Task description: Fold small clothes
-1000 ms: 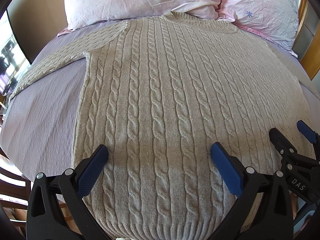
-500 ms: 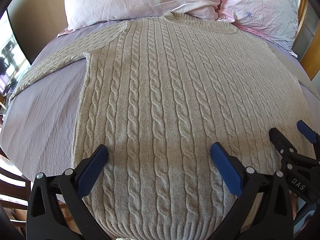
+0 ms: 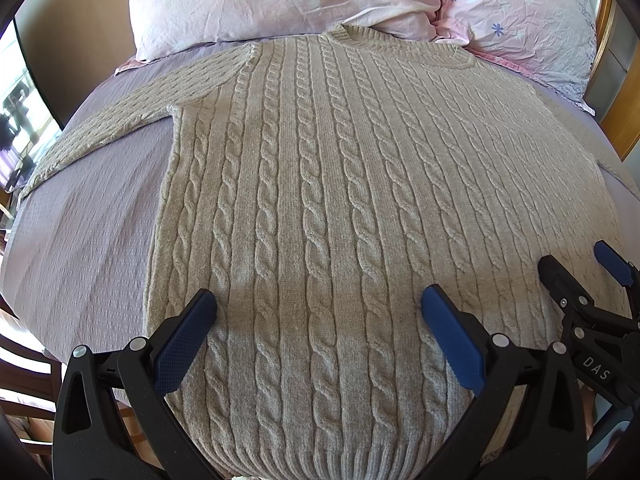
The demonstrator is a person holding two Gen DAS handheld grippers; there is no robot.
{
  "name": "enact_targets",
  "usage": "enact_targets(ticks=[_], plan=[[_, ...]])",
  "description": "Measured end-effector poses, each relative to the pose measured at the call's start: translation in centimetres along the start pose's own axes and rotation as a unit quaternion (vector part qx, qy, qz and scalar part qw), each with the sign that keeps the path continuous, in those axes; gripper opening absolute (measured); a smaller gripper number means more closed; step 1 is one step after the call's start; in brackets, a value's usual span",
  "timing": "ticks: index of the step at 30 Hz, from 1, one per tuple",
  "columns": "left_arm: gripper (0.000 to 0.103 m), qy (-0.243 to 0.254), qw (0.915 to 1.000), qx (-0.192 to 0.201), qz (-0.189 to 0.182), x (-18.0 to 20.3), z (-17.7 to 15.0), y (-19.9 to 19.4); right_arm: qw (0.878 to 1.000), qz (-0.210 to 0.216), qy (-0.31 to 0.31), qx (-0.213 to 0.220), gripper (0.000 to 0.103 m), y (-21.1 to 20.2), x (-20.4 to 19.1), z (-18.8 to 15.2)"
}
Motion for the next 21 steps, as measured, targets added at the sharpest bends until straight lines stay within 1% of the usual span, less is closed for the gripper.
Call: enact_targets(ticks=[21], plan=[[0.102, 0.002, 1.0, 0.0, 0.0, 0.01, 0.01, 0.0, 1.0, 0.001, -0.003, 0.0, 0.101, -0.1, 0.02, 0.09]])
Point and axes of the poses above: each gripper's, at about its wrist camera, not at the fingertips, and y roughly the way its jaws point, x to its right, z to its top, the point moved 2 cm from there along y, roughly the way its jaws point, and after that the axes turned 2 degrees about z, right-handed, at the moved point
